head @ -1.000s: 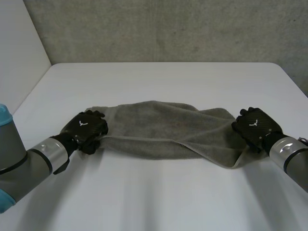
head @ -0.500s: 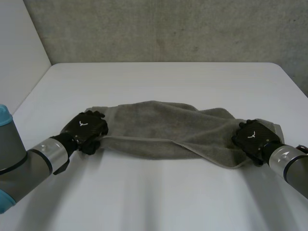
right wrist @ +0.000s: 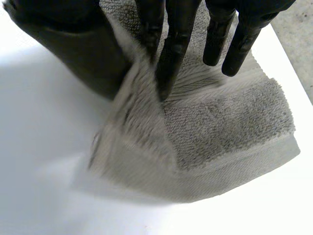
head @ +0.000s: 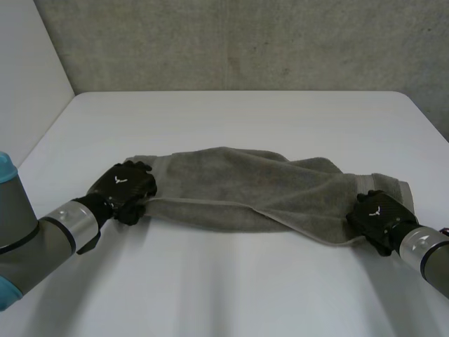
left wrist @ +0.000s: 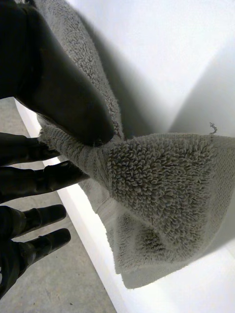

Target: Fold the towel.

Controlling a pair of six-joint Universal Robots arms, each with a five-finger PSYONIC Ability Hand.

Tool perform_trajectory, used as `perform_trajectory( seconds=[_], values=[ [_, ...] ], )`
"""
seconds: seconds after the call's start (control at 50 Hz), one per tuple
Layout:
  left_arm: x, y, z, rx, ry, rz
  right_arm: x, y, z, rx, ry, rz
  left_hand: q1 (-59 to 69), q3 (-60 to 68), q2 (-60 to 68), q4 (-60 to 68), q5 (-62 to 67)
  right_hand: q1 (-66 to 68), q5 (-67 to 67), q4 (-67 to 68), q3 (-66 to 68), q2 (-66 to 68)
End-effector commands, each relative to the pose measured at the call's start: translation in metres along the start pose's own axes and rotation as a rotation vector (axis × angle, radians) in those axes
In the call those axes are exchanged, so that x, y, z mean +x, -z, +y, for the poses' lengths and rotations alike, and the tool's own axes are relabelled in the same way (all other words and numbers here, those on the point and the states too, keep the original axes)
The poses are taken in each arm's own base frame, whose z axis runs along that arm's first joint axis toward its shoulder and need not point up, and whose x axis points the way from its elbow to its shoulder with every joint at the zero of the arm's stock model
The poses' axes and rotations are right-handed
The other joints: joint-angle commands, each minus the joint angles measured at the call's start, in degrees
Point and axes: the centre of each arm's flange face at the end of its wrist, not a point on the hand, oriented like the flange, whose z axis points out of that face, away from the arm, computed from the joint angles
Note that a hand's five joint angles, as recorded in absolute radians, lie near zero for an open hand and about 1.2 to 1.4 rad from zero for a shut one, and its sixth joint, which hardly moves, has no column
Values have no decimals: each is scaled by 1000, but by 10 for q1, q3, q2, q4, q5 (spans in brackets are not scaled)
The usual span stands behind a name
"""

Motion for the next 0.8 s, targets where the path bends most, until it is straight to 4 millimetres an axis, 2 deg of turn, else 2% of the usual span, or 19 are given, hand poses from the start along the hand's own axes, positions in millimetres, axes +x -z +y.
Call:
perform_trajectory(
  seconds=[0.02,0.1,0.18,0.2,0.24,0.36,0.42,0.46,0.48,0.52,0.54,0.58,0.62,0.64,0.68,0.7,0.74,0.76,0.8],
  values=[
    [0,2,-3,6,-3,-3,7,2,-5,15,-33,4,74,-29,52,-34,46,113,113,-44,-24,116],
    [1,7,-10,10,-2,-2,19,11,-15,31,-132,16,74,-29,52,-34,46,113,113,-44,-24,116],
    [4,24,-30,42,-11,10,40,35,-47,138,-336,-7,74,-29,52,-34,46,113,113,-44,-24,116],
    [4,24,-30,43,-11,10,40,35,-47,138,-337,-7,74,-29,52,-34,46,113,113,-44,-24,116],
    [5,30,-38,58,-6,23,46,47,-63,214,-403,-38,74,-29,52,-34,46,113,113,-44,-24,116],
    [-5,31,-40,57,-1,-5,55,47,-69,236,-377,-16,74,-29,52,-34,46,113,113,-44,-24,116],
    [-16,25,-40,62,0,-30,70,32,-65,184,-293,62,74,-29,52,-34,46,113,113,-44,-24,116],
    [-22,8,-32,39,-1,-20,76,25,-67,181,-257,81,74,-29,52,-34,46,113,113,-44,-24,116],
    [-22,8,-32,39,-1,-19,76,25,-67,181,-257,81,74,-29,52,-34,46,113,113,-44,-24,116],
    [-32,-13,-32,40,-6,-19,81,11,-78,205,-192,91,74,-29,52,-34,46,113,113,-44,-24,116],
    [-32,-13,-32,40,-6,-19,82,11,-78,205,-192,91,74,-29,52,-34,46,113,113,-44,-24,116],
    [-40,-24,-35,52,-16,-33,88,-3,-95,259,-139,106,74,-29,52,-34,46,113,113,-44,-24,116],
    [-51,-46,-49,99,-53,-64,94,-12,-103,290,-113,128,74,-29,52,-34,46,113,113,-44,-24,116],
    [-51,-47,-49,99,-53,-64,94,-12,-103,290,-112,128,74,-29,52,-34,46,113,113,-44,-24,116],
    [-53,-68,-81,204,-119,-70,114,-23,-129,396,-53,223,74,-29,52,-34,46,113,113,-44,-24,116],
    [-53,-68,-81,205,-119,-70,114,-23,-129,397,-52,224,74,-29,52,-34,46,113,113,-44,-24,116],
    [-65,-77,-132,373,-200,-121,154,-14,-167,550,1,417,74,-29,52,-34,46,113,113,-44,-24,116],
    [-65,-77,-133,374,-200,-122,154,-14,-168,551,1,418,74,-29,52,-34,46,113,113,-44,-24,116],
    [-74,-70,-194,590,-280,-194,193,18,-210,731,-13,621,74,-29,52,-34,46,113,113,-44,-24,116]
  ],
)
